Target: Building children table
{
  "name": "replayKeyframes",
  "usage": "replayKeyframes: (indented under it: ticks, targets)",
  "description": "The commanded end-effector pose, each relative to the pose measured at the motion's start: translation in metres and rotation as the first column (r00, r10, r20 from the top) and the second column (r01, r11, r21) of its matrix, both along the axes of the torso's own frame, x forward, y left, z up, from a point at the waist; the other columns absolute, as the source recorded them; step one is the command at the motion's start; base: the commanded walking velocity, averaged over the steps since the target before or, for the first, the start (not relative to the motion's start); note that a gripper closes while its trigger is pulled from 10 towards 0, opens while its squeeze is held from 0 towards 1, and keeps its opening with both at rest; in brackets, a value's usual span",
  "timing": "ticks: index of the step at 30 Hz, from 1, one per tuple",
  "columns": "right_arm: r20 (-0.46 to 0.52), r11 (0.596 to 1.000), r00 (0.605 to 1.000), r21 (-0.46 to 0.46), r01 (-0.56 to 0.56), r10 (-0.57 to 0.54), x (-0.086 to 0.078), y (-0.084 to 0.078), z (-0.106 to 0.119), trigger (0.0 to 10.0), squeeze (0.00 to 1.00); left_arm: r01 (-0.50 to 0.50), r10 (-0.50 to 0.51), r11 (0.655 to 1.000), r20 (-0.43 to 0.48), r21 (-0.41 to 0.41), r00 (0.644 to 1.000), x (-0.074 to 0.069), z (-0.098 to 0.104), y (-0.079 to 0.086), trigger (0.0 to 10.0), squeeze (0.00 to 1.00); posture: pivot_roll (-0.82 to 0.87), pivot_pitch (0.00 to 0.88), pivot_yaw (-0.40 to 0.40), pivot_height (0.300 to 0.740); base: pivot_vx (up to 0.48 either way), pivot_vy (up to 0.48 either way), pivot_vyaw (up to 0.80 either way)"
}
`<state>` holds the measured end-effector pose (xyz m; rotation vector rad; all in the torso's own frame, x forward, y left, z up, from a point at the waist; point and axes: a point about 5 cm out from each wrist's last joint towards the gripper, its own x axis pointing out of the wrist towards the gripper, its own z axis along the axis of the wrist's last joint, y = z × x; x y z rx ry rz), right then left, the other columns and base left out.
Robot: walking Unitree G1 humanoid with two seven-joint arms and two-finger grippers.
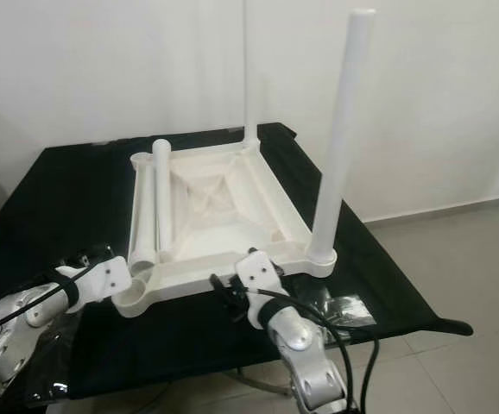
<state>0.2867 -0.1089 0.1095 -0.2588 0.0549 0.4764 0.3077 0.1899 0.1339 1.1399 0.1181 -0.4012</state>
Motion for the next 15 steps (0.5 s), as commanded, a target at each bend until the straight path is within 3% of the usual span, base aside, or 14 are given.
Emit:
replayKeyframes:
  ticks: [1,7,10,15]
  targets:
    - [-0.002,1.000,1.000,0.002,-0.018,0.018,-0.002,0.003,0.001,10.0,0.00,0.003,-0.003,1.000,0.019,-0.008,1.000,0.005,0.002,-0.007,10.0,0.00,-0.12,0.000,0.024,0.740,0.000,0.000,0.00]
    - [-0.007,1.000,1.000,0.001,-0.027,0.027,-0.004,0.006,0.001,10.0,0.00,0.034,-0.034,0.999,0.013,-0.040,0.999,0.009,-0.003,-0.021,10.0,0.00,-0.12,0.000,0.025,0.740,0.000,0.000,0.00]
    - [-0.011,1.000,0.999,0.000,-0.031,0.031,-0.005,0.006,0.000,10.0,0.00,0.105,-0.107,0.993,-0.034,-0.050,0.994,0.008,-0.010,-0.030,10.0,0.00,-0.13,0.000,0.027,0.740,0.000,0.000,0.00]
    - [-0.010,1.000,0.999,-0.005,-0.031,0.031,-0.004,0.006,0.000,10.0,0.00,0.128,-0.128,0.992,-0.068,-0.009,0.989,0.007,-0.014,-0.026,10.0,0.00,-0.13,0.000,0.028,0.740,0.000,0.000,0.00]
